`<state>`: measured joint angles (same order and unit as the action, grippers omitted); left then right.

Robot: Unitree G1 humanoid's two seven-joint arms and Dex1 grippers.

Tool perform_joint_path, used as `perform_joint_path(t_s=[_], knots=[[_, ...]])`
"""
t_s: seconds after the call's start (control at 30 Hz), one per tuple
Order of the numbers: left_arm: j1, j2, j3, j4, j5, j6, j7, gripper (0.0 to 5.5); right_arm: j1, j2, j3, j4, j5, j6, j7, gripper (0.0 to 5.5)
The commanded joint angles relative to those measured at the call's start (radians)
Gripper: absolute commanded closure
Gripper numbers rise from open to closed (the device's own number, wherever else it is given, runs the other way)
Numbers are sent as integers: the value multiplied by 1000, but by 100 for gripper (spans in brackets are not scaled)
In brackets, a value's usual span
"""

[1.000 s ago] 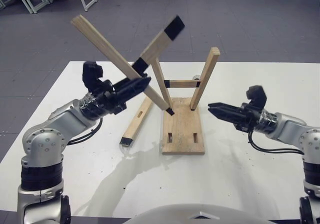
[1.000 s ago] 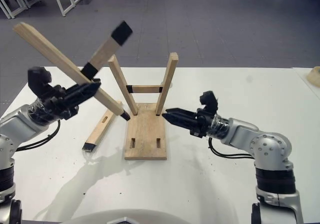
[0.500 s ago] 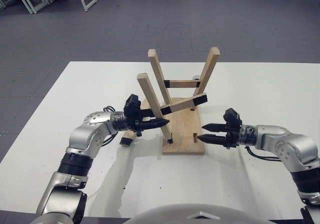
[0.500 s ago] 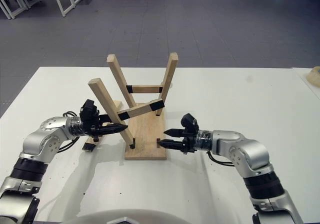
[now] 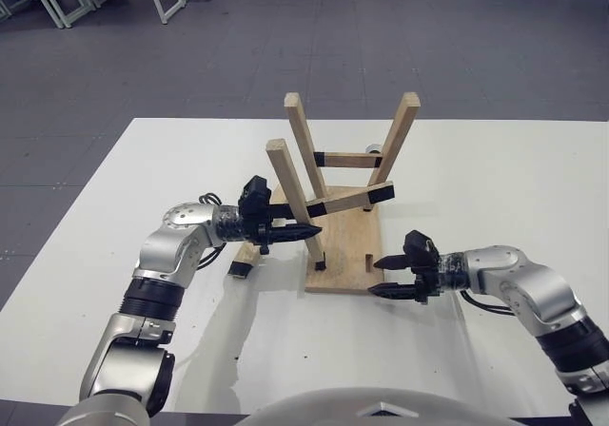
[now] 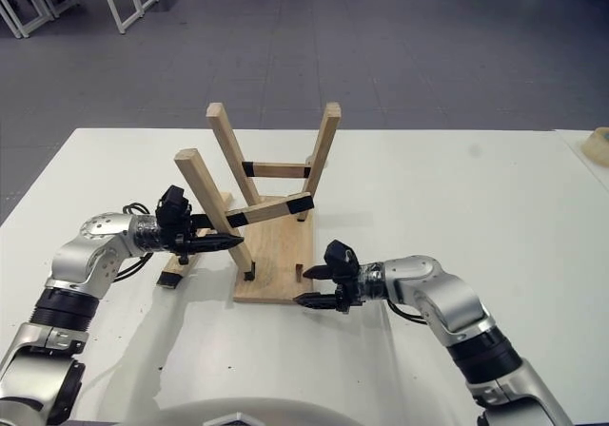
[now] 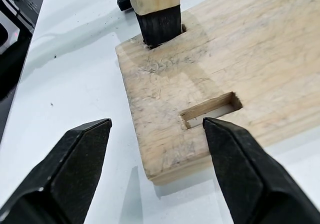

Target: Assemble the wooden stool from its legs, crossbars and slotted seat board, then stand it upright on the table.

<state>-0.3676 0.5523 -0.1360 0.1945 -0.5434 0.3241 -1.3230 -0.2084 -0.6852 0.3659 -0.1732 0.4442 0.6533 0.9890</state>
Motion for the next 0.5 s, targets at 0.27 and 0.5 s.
perform_joint_path(t_s=[0.27, 0.5], knots=[[-49, -7, -43, 95, 112, -81, -63, 345, -4, -58, 80, 115, -196, -89, 22, 212], [-78, -28, -80, 185, 203, -187, -49, 345, 3, -78, 115, 171, -286, -161, 28, 212]])
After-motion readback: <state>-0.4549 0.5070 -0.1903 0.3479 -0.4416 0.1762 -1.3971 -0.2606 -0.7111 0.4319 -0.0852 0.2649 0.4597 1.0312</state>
